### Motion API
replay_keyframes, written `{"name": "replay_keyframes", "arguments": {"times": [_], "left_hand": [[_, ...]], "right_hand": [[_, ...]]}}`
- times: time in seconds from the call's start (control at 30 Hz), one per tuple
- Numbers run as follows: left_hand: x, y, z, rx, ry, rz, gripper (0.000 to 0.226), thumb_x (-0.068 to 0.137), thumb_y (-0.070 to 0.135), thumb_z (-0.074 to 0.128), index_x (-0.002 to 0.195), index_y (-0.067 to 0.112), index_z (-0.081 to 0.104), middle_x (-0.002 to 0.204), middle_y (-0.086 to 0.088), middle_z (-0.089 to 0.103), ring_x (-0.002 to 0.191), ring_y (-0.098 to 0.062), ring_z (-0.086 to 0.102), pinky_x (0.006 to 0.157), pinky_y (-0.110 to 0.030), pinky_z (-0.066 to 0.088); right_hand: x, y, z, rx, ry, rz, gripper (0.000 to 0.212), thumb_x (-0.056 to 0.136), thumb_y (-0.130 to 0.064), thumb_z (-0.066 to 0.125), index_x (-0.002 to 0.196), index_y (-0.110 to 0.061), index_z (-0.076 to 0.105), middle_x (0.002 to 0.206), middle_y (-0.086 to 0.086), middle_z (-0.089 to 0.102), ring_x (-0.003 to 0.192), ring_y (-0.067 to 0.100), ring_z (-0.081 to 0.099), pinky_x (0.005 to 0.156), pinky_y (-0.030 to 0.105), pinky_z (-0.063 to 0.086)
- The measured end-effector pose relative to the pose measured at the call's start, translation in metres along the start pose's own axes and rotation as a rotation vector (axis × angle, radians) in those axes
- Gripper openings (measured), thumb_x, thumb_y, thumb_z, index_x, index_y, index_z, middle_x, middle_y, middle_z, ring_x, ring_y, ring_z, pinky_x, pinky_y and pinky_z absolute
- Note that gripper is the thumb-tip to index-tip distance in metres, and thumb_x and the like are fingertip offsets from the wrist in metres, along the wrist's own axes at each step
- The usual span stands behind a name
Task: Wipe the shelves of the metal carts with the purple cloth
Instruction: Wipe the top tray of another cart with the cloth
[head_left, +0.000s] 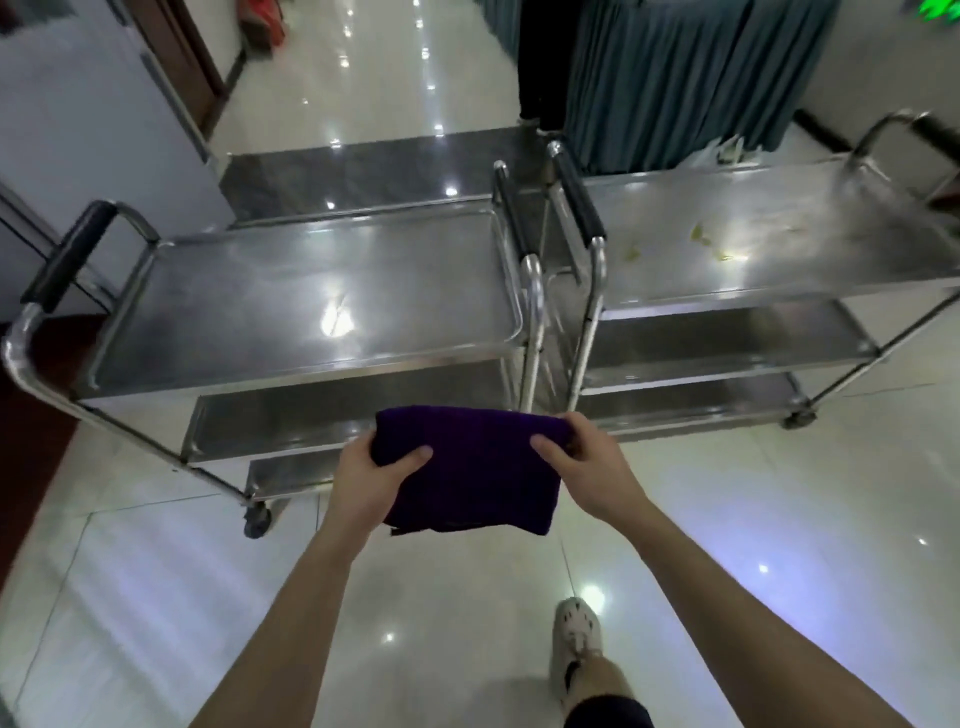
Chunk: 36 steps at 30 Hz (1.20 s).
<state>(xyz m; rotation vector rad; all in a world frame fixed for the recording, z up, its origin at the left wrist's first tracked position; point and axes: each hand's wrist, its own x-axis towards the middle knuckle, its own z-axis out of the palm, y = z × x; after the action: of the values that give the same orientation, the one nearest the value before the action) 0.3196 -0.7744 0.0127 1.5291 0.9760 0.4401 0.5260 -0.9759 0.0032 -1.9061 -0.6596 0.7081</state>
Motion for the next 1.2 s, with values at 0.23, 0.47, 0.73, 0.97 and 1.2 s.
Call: {"name": "replay_keyframes", "arguments": {"times": [0.23, 0.47, 0.73, 0.97, 1.2], "left_hand": [[0.069, 0.036, 0.159, 0.042, -0.075, 0.013, 0.066, 0.084, 0.023, 0.095, 0.139, 0.029, 0.060, 0.129, 0.012, 0.073, 0.115, -0.010, 0.071, 0.095, -0.039, 0.063], [0.128, 0.050, 0.319, 0.068, -0.099, 0.007, 0.075, 0.093, 0.008, 0.084, 0.136, 0.053, 0.042, 0.127, 0.010, 0.070, 0.112, -0.015, 0.072, 0.087, -0.045, 0.068], [0.229, 0.120, 0.392, 0.257, -0.020, 0.173, 0.024, 0.098, 0.021, 0.081, 0.105, 0.041, 0.069, 0.118, 0.018, 0.070, 0.108, -0.001, 0.065, 0.077, -0.021, 0.058], [0.331, 0.165, 0.397, 0.822, -0.245, 0.297, 0.022, 0.103, 0.031, 0.071, 0.123, 0.027, 0.077, 0.115, 0.005, 0.072, 0.105, -0.018, 0.068, 0.100, -0.044, 0.058], [0.437, 0.177, 0.401, 0.958, 0.172, 0.420, 0.062, 0.100, 0.044, 0.070, 0.155, 0.024, 0.051, 0.165, -0.018, 0.037, 0.151, -0.040, 0.039, 0.122, -0.056, 0.037]], "right_hand": [[0.044, 0.064, -0.134, 0.068, 0.074, 0.087, 0.057, 0.100, -0.008, 0.067, 0.144, -0.038, 0.045, 0.117, -0.007, 0.075, 0.098, 0.011, 0.076, 0.079, 0.034, 0.066], [0.110, 0.122, -0.251, -0.014, 0.168, 0.165, 0.053, 0.108, -0.009, 0.057, 0.141, -0.037, 0.027, 0.116, -0.006, 0.073, 0.086, 0.013, 0.077, 0.077, 0.047, 0.066], [0.259, 0.100, -0.333, -0.265, 0.297, -0.037, 0.028, 0.106, -0.014, 0.055, 0.106, -0.041, 0.049, 0.094, -0.014, 0.068, 0.079, 0.008, 0.065, 0.064, 0.033, 0.050], [0.384, 0.125, -0.334, -0.811, -0.075, 0.211, 0.040, 0.110, -0.039, 0.051, 0.140, -0.014, 0.060, 0.154, 0.018, 0.045, 0.142, 0.040, 0.045, 0.114, 0.051, 0.044], [0.426, 0.138, -0.254, -0.917, -0.042, 0.102, 0.084, 0.100, -0.082, 0.031, 0.169, -0.035, 0.023, 0.180, 0.015, 0.008, 0.166, 0.036, -0.004, 0.128, 0.071, -0.002]]}}
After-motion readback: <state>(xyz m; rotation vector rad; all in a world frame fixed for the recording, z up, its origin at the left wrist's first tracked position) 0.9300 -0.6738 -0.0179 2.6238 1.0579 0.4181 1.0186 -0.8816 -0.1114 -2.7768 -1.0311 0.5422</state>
